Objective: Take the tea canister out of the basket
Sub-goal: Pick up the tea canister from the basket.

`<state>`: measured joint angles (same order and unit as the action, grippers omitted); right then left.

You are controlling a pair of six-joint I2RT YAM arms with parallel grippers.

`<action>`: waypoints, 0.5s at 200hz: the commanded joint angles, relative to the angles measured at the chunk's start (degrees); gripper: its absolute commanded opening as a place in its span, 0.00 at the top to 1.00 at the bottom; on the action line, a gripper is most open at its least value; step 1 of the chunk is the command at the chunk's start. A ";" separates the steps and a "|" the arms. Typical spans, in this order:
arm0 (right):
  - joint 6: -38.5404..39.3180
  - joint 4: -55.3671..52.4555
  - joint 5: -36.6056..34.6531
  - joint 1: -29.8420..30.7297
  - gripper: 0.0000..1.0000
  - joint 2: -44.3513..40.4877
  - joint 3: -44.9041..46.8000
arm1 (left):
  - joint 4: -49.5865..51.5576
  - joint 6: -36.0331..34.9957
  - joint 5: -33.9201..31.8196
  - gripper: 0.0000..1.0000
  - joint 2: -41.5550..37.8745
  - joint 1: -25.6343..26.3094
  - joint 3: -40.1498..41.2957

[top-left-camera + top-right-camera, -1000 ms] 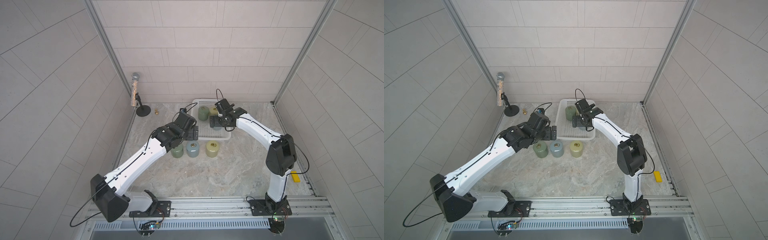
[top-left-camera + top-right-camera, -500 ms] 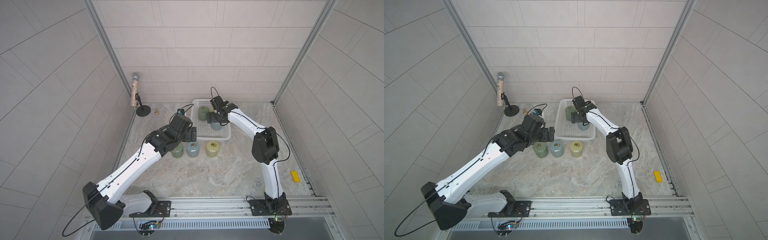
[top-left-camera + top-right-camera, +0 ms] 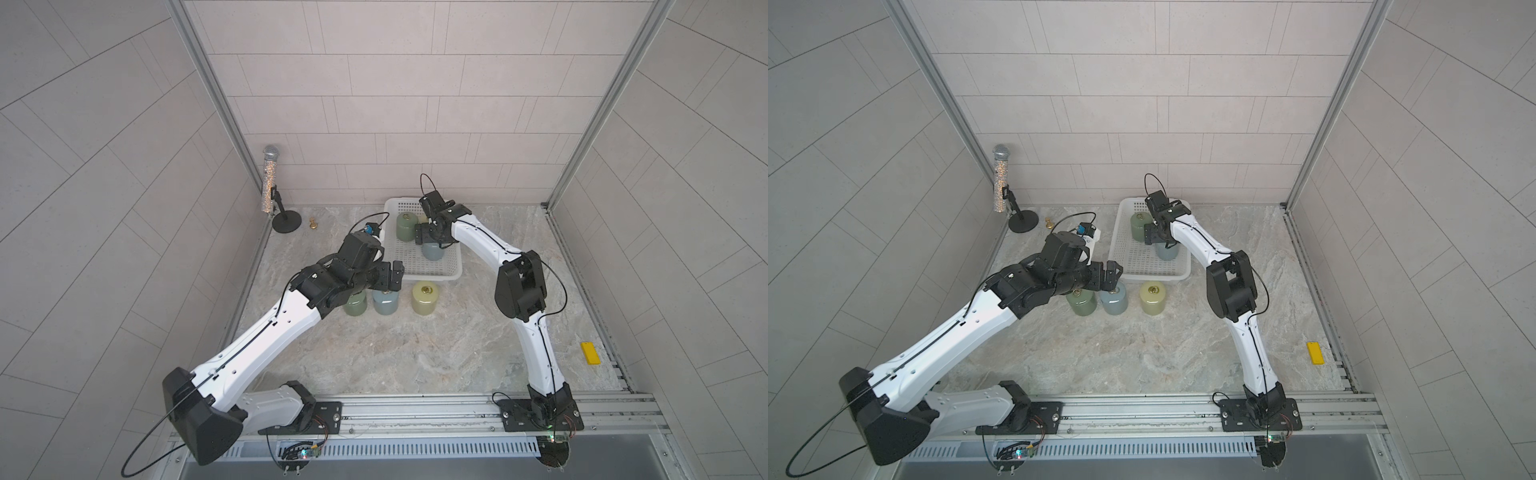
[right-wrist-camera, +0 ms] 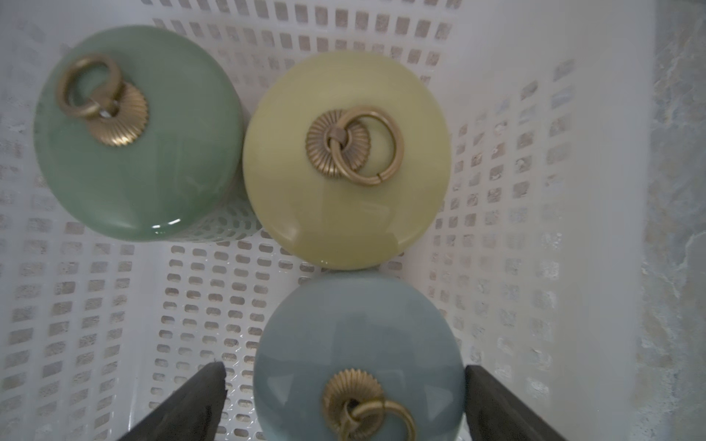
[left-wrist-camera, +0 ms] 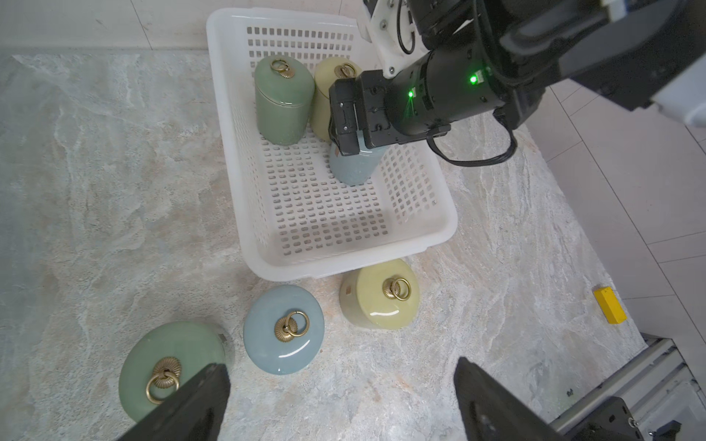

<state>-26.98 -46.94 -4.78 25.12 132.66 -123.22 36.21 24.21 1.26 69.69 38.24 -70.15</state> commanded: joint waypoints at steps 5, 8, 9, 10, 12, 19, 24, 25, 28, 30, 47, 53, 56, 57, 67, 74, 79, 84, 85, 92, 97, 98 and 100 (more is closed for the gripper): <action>0.45 -2.10 0.32 0.22 0.00 2.24 -1.47 | -0.92 0.02 1.51 0.00 -1.05 -0.41 0.45; 0.44 -2.23 0.25 0.25 0.00 2.51 -1.56 | -0.88 -0.03 1.55 0.00 -1.15 -0.42 0.43; 0.44 -2.30 0.19 0.22 0.00 2.51 -1.62 | -0.88 0.01 1.51 0.00 -1.19 -0.48 0.44; 0.44 -2.29 0.11 0.20 0.00 2.51 -1.69 | -0.88 -0.01 1.49 0.00 -1.16 -0.50 0.40; 0.37 -2.35 -0.04 0.24 0.00 2.69 -1.79 | -0.87 -0.01 1.43 0.00 -1.14 -0.48 0.42; 0.34 -2.50 -0.22 0.25 0.00 3.03 -2.01 | -0.80 -0.12 1.32 0.00 -1.25 -0.52 0.48; 0.42 -2.50 -0.15 0.20 0.00 3.33 -2.17 | -0.81 -0.12 1.38 0.00 -1.26 -0.52 0.45; 0.43 -2.52 -0.15 0.15 0.00 3.36 -2.19 | -0.80 -0.17 1.29 0.00 -1.28 -0.48 0.45; 0.37 -2.59 -0.15 0.14 0.00 3.52 -2.36 | -0.79 -0.20 1.28 0.00 -1.24 -0.49 0.45; 0.42 -2.62 -0.19 0.13 0.00 3.62 -2.42 | -0.72 -0.21 1.22 0.00 -1.29 -0.52 0.45; 0.35 -2.64 -0.59 -0.04 0.00 4.23 -2.72 | -0.48 -0.16 1.12 0.00 -1.36 -0.61 0.45; 0.35 -2.64 -0.59 -0.15 0.00 4.49 -2.90 | -0.45 -0.14 1.07 0.00 -1.32 -0.62 0.44; 0.35 -2.64 -0.59 -0.22 0.00 4.61 -2.98 | -0.48 -0.18 1.11 0.00 -1.43 -0.61 0.45; 0.35 -2.64 -0.59 -0.23 0.00 4.62 -2.99 | -0.46 -0.20 1.11 0.00 -1.42 -0.57 0.45; 0.35 -2.46 -0.59 -0.48 0.00 4.99 -3.08 | -0.47 -0.19 1.15 0.00 -1.48 -0.69 0.60; 0.35 -2.34 -0.58 -0.53 0.00 5.24 -3.17 | -0.50 -0.21 1.12 0.00 -1.62 -0.70 0.55; 0.29 -2.29 -0.59 -0.73 0.00 5.45 -3.33 | -0.50 -0.21 0.96 0.00 -1.66 -0.68 0.71; 0.26 -2.29 -0.59 -0.77 0.00 5.57 -3.43 | -0.61 -0.20 0.79 0.00 -1.75 -0.66 0.95; 0.26 -2.28 -0.59 -0.82 0.00 5.67 -3.47 | -0.65 -0.21 0.69 0.00 -1.75 -0.69 0.97; 0.26 -2.29 -0.50 -0.90 0.00 5.85 -3.60 | -0.77 -0.13 0.42 0.00 -1.83 -0.67 1.19; 0.29 -2.33 -0.52 -0.95 0.00 5.95 -3.69 | -0.80 -0.08 0.39 0.00 -1.86 -0.74 1.24; 0.32 -2.35 -0.51 -0.95 0.00 5.99 -3.69 | -0.79 -0.15 0.40 0.00 -1.85 -0.73 1.24; 0.34 -2.30 -0.50 -0.91 0.00 6.06 -3.69 | -0.79 -0.15 0.45 0.00 -1.84 -0.78 1.20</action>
<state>-26.98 -47.97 -4.80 24.82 137.10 -125.62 36.21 24.21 2.31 69.49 37.98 -69.93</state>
